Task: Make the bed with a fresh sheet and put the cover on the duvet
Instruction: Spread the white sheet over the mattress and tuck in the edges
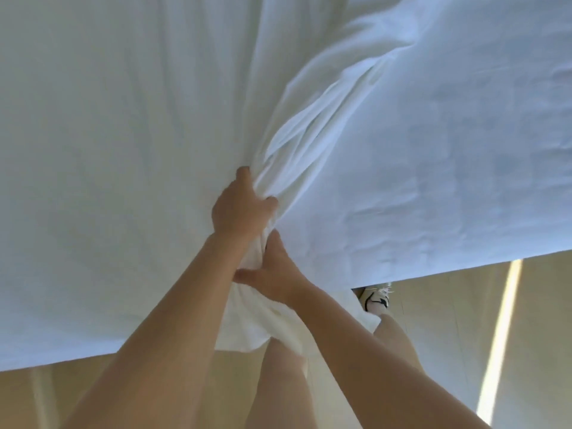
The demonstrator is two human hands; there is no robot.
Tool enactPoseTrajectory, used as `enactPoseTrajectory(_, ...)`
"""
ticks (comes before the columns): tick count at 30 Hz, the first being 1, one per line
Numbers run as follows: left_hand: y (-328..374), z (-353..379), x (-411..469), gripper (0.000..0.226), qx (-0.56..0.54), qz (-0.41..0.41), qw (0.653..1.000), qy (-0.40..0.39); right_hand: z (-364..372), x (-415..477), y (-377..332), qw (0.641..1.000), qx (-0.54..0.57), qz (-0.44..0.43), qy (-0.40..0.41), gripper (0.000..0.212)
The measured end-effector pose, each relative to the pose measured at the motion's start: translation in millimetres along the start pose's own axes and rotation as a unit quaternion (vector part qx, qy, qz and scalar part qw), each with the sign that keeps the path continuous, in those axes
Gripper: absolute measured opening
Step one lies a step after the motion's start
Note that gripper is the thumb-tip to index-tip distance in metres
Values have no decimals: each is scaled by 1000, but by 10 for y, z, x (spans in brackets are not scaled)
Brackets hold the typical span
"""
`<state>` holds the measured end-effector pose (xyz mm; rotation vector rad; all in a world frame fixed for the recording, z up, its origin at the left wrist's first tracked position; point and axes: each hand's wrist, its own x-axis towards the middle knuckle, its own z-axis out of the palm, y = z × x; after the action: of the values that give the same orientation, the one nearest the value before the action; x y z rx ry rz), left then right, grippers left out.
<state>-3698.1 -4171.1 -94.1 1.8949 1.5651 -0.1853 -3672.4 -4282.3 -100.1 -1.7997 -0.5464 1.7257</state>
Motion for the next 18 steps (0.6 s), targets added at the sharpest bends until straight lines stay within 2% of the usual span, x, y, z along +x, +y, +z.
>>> enactPoseTrajectory(2,-122,-145,92,64,3,-31,1000,-2,-112,48,-105,994,-93,-30,-56,81)
enactPoseTrajectory(3,-134,-184,123,76,16,-41,999,-10,-222,60,-138,993,-109,-32,-39,61)
enactPoseTrajectory(5,-24,-175,163,100,54,-13,998,-11,-520,95,-158,995,-66,-43,67,22)
enactPoseTrajectory(6,94,-146,177,107,67,24,997,-5,-694,110,-165,990,-17,-49,131,13)
enactPoseTrajectory(7,231,-105,202,112,76,64,995,-1,-870,139,-191,981,35,-52,182,15)
enactPoseTrajectory(8,370,-56,237,116,86,97,992,-1,-1041,187,-242,972,79,-48,214,28)
enactPoseTrajectory(11,813,73,404,124,117,135,984,-1,-1558,420,-468,962,117,-40,245,67)
enactPoseTrajectory(15,1401,227,809,127,148,150,977,44,-2403,877,-914,947,169,-58,268,82)
enactPoseTrajectory(18,1894,419,1190,122,194,231,950,83,-3027,1192,-1260,950,190,-83,234,92)
